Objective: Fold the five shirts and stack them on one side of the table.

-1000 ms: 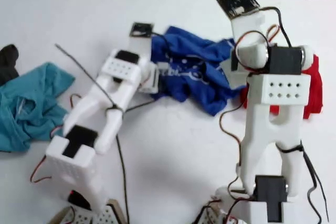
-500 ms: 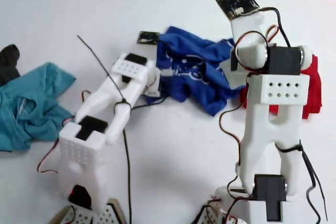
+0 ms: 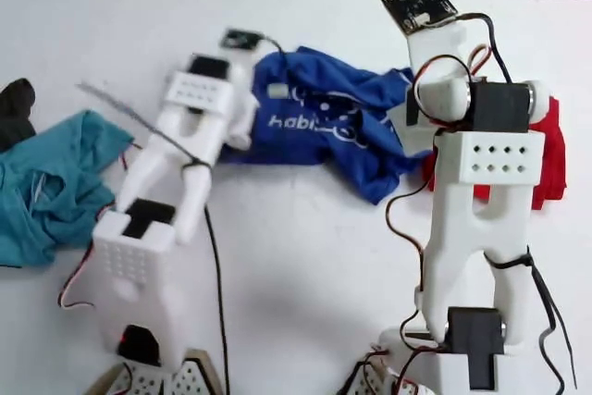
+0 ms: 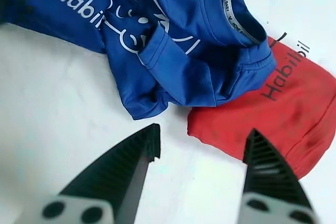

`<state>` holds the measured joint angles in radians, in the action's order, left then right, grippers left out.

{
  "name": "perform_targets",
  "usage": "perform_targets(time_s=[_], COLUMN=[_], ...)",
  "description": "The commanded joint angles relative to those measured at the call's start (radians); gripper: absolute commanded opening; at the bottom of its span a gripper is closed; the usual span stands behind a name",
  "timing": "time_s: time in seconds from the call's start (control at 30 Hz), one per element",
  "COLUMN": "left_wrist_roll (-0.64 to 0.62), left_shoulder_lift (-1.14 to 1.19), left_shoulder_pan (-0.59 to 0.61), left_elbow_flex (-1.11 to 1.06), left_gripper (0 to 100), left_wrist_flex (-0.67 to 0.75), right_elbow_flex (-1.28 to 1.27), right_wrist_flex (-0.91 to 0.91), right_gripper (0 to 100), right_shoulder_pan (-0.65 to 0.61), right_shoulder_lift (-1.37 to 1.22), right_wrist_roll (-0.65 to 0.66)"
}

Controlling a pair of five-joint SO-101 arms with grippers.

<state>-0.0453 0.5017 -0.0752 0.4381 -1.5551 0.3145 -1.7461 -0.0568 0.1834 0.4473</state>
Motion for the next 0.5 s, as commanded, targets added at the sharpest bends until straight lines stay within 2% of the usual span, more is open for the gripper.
perform_targets(time_s=[0.0,0.1,0.2,0.47], left_wrist_roll=[0.135,0.207,0.258,0.456], left_shoulder_lift=[-0.009,-0.057,-0.163,-0.598], left_shoulder_pan=[0.072,0.135,0.164,0.215], left_elbow_flex=[0.298,0.332,0.249,-0.291], left_gripper=[3,3,3,3], left_wrist_flex=[-0.23,-0.236,-0.236,-0.232], right_elbow_flex=[0.003,0.002,0.002,0.046], right_wrist_flex=[0.027,0.084,0.153,0.226], right_gripper=[25.8,25.8,25.8,25.8], right_shoulder_pan=[0.012,0.008,0.004,-0.096], right_shoulder_lift=[0.038,0.036,0.033,-0.174], right_wrist_roll=[-0.087,-0.167,-0.221,-0.236])
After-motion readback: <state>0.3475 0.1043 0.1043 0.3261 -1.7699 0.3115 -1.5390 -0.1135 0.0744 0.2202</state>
